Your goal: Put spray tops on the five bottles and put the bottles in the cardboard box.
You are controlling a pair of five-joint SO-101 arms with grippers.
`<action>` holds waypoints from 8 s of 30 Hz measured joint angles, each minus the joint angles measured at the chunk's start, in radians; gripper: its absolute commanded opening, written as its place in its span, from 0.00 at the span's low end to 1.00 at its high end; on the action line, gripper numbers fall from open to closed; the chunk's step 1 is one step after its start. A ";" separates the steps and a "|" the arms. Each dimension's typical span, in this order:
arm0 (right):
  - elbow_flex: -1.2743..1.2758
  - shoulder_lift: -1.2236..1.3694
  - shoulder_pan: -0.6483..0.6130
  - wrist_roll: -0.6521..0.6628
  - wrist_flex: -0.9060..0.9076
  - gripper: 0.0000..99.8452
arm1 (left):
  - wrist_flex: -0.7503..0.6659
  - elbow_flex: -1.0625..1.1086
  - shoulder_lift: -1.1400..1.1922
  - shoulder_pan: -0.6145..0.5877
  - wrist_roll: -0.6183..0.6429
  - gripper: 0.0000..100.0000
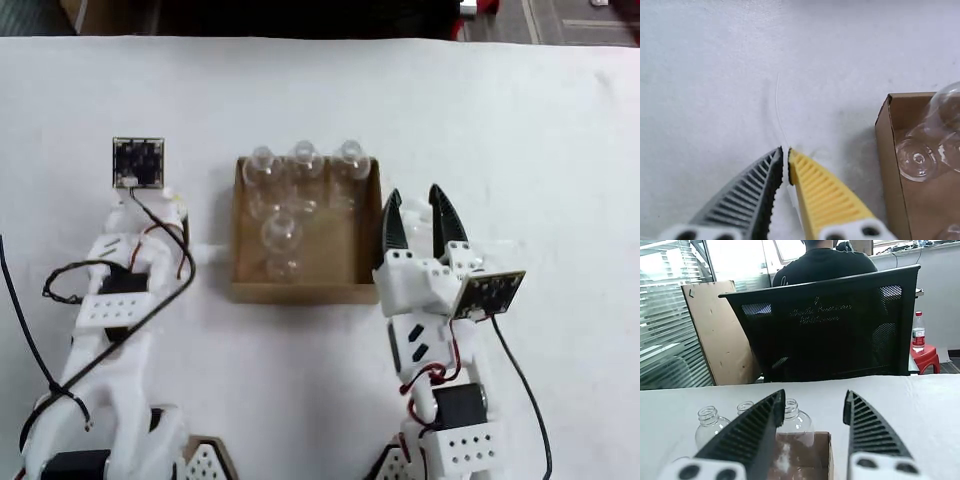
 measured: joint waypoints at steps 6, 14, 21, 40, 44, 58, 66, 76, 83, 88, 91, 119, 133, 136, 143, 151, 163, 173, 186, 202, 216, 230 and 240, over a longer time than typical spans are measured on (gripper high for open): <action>0.000 0.000 0.000 0.000 0.000 0.17 | 0.000 0.000 0.000 0.000 0.000 0.02; 0.009 0.000 0.000 0.000 0.000 0.17 | 0.000 0.000 0.000 0.000 0.000 0.02; 0.009 0.000 0.000 0.000 0.000 0.17 | 0.000 0.000 0.000 0.000 0.000 0.02; 0.009 0.000 0.008 0.000 0.000 0.17 | 0.000 0.000 0.000 0.000 0.000 0.02; 0.009 0.000 0.006 0.000 0.000 0.17 | 0.000 0.000 0.000 0.000 0.000 0.02; 0.009 0.002 0.006 0.146 0.032 0.16 | 0.000 0.000 0.000 0.000 0.000 0.02; 0.009 0.002 0.080 0.118 0.038 0.16 | 0.000 0.000 0.000 0.000 0.000 0.02; -0.002 0.002 0.140 0.072 0.058 0.16 | 0.000 0.000 0.000 0.000 0.000 0.02; -0.074 0.031 0.193 0.069 0.107 0.16 | 0.000 0.000 0.000 0.000 0.000 0.02; -0.195 0.216 0.252 0.032 0.120 0.16 | 0.000 0.000 0.000 0.000 0.000 0.02; -0.276 0.379 0.285 0.005 0.121 0.16 | 0.000 0.000 0.000 0.000 0.000 0.02; -0.852 1.186 0.230 0.703 0.647 0.16 | 0.000 0.000 0.000 0.000 0.000 0.02; -0.855 1.297 0.161 0.675 0.641 0.16 | 0.000 0.000 0.000 0.000 0.000 0.02; -0.855 1.295 0.161 0.586 0.583 0.16 | 0.000 0.000 0.000 0.000 0.000 0.02; -0.855 1.297 0.150 0.529 0.554 0.16 | 0.000 0.000 0.000 0.000 0.000 0.02; -0.855 1.395 0.152 0.526 0.476 0.16 | 0.000 0.000 0.000 0.000 0.000 0.02; -0.861 1.478 0.152 0.523 0.414 0.16 | 0.000 0.000 0.000 0.000 0.000 0.02; -0.861 1.478 0.356 0.671 0.431 0.16 | 0.000 0.000 0.000 0.000 0.000 0.02; -0.861 1.306 0.327 0.661 0.512 0.16 | 0.000 0.000 0.000 0.000 0.000 0.02; -0.884 1.464 0.173 0.594 0.488 0.16 | 0.000 0.000 0.000 0.000 0.000 0.02; -0.907 1.505 0.382 0.723 0.482 0.16 | 0.000 0.000 0.000 0.000 0.000 0.02; -0.905 1.284 0.100 0.957 0.680 0.16 | 0.000 0.000 0.000 0.000 0.000 0.02; -0.901 1.444 0.110 1.082 0.657 0.16 | 0.000 0.000 0.000 0.000 0.000 0.02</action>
